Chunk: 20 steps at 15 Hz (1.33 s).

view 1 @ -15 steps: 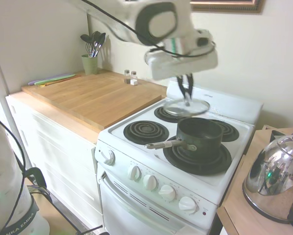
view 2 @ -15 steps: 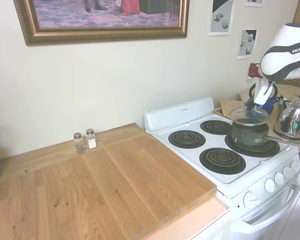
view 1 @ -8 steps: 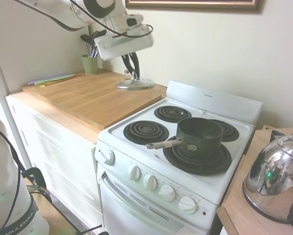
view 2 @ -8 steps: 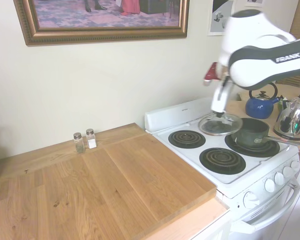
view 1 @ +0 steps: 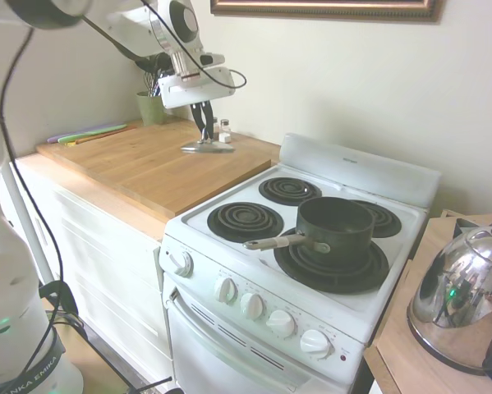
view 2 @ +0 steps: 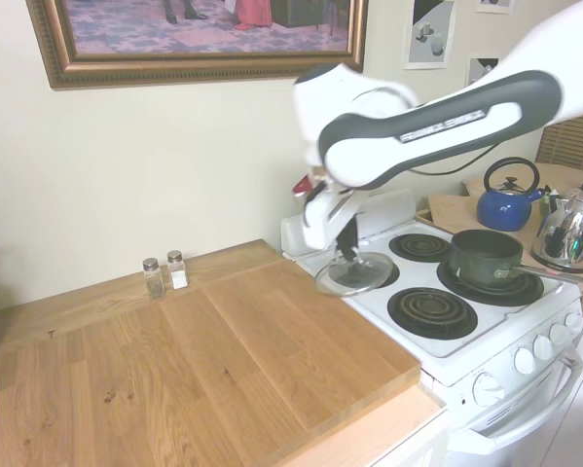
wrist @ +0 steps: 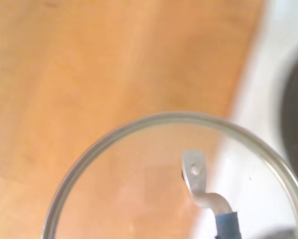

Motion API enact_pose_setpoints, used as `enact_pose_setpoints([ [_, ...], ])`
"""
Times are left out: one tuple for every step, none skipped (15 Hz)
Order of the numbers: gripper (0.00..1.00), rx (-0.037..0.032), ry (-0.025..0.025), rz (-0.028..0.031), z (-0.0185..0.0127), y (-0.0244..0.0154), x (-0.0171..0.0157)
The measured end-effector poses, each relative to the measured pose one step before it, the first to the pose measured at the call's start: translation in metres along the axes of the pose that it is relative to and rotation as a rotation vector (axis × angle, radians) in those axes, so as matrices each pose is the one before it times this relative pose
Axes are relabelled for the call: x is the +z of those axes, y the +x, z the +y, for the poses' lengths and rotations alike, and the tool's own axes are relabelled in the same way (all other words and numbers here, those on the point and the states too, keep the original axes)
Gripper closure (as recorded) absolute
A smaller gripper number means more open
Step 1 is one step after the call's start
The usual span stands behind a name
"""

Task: Uncover the lid of the pot

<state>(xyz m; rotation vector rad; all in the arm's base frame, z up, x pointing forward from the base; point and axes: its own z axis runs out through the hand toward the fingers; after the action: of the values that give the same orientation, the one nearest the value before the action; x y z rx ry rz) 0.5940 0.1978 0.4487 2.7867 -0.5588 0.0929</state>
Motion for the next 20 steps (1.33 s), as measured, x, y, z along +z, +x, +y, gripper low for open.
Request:
enact_pose_setpoints([
  [1.00,-0.01089,-0.00814,-0.01706,-0.01447,0.00481,0.00335],
  [1.00,-0.00889,-0.00569,-0.01076,-0.01037,0.00564,0.00025],
  [1.00,-0.00827,0.00017,-0.01119,-0.00726,0.00609,-0.00147],
  [1.00,-0.01228,0.00722,-0.02089,-0.00482,0.00648,0.00145],
  [1.00,-0.01093,0.00675,-0.02329,-0.00245,0.00658,0.00577],
  [1.00,-0.00390,0.00068,-0.02394,-0.00088,0.00761,0.01022],
  [1.00,-0.00005,-0.00873,-0.01918,-0.00060,0.00878,0.01311],
  [1.00,-0.00285,-0.01330,-0.01632,-0.00233,0.00756,0.01469],
  [1.00,-0.00926,-0.00803,-0.01429,-0.00434,0.00462,0.01206],
  [1.00,-0.00645,-0.00584,-0.00620,-0.00435,0.00324,0.00699],
  [1.00,-0.00318,-0.00836,-0.00360,-0.00223,0.00111,0.00008],
  [1.00,-0.00369,-0.00356,-0.00045,-0.00149,0.00061,-0.00021],
  [0.00,-0.00505,-0.00467,-0.00183,-0.00080,0.00001,-0.00012],
  [0.00,-0.00581,-0.00529,-0.00125,-0.00105,-0.00048,-0.00005],
  [0.00,-0.00768,-0.00451,-0.00057,-0.00049,-0.00018,-0.00006],
  [0.00,-0.00688,-0.00471,-0.00108,-0.00005,-0.00018,0.00000],
  [0.00,-0.00631,-0.00378,-0.00120,-0.00029,-0.00043,0.00009],
  [0.00,-0.00605,-0.00231,-0.00075,-0.00004,-0.00024,0.00020],
  [0.00,-0.00323,-0.00121,0.00001,0.00028,0.00014,0.00005],
  [0.00,-0.00253,-0.00145,0.00004,0.00057,0.00037,0.00018],
])
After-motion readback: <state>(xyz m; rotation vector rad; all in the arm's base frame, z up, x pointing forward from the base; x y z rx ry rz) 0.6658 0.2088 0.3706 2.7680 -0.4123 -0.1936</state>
